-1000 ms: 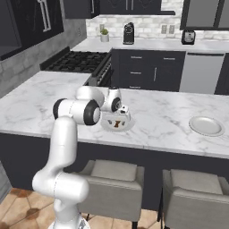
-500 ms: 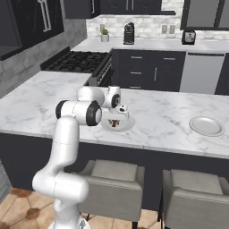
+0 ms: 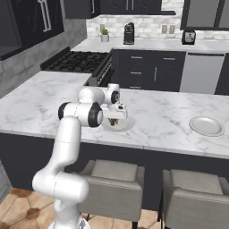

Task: Transport the chicken drumstick and avocado to the fridge. Place the chicken drumstick on the rack containing meat and place the avocado on the rack containing the vegetable, ensuring meats and vegetables are on different racks.

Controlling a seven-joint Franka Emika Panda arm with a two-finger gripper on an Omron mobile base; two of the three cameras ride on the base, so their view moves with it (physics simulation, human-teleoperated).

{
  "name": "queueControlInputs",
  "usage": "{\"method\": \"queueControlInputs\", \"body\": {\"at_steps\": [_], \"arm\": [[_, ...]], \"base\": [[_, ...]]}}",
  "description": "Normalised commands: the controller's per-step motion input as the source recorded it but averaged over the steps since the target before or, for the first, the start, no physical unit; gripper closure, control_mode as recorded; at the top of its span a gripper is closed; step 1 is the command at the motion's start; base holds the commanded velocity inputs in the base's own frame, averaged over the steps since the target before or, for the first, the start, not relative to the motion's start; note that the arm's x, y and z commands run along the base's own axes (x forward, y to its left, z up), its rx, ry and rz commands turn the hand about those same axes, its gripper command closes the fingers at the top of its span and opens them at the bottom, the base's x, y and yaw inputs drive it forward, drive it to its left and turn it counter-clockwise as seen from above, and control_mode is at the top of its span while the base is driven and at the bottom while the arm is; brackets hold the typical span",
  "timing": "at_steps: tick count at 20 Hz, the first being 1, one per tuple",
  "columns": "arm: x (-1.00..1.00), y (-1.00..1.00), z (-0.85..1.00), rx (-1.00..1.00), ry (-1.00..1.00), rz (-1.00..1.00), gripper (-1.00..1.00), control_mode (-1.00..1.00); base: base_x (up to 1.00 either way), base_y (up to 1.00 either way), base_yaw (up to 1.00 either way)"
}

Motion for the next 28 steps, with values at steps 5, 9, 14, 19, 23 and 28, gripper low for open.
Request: {"method": "queueControlInputs", "body": {"at_steps": [5,9,14,19,23,28], "arm": [[-0.66,-0.07,0.68,0.01,-0.2,0.0,1.0,-1.0],[-0.97,-0.13,0.7,0.02,-0.21,0.0,1.0,-1.0],[-1.0,-0.07,0.22,0.04,-0.35,0.0,1.0,-1.0],[-1.0,0.0,0.66,0.04,-0.36,0.0,1.0,-1.0],[-1.0,0.0,1.0,0.01,-0.03,0.0,1.0,-1.0],[-1.0,0.02,0.8,-0.01,-0.01,0.0,1.0,-1.0]], "base": [[0.0,0.0,0.0],[0.0,0.0,0.0],[0.0,0.0,0.0],[0.0,0.0,0.0],[0.0,0.0,0.0],[0.0,0.0,0.0]]}}
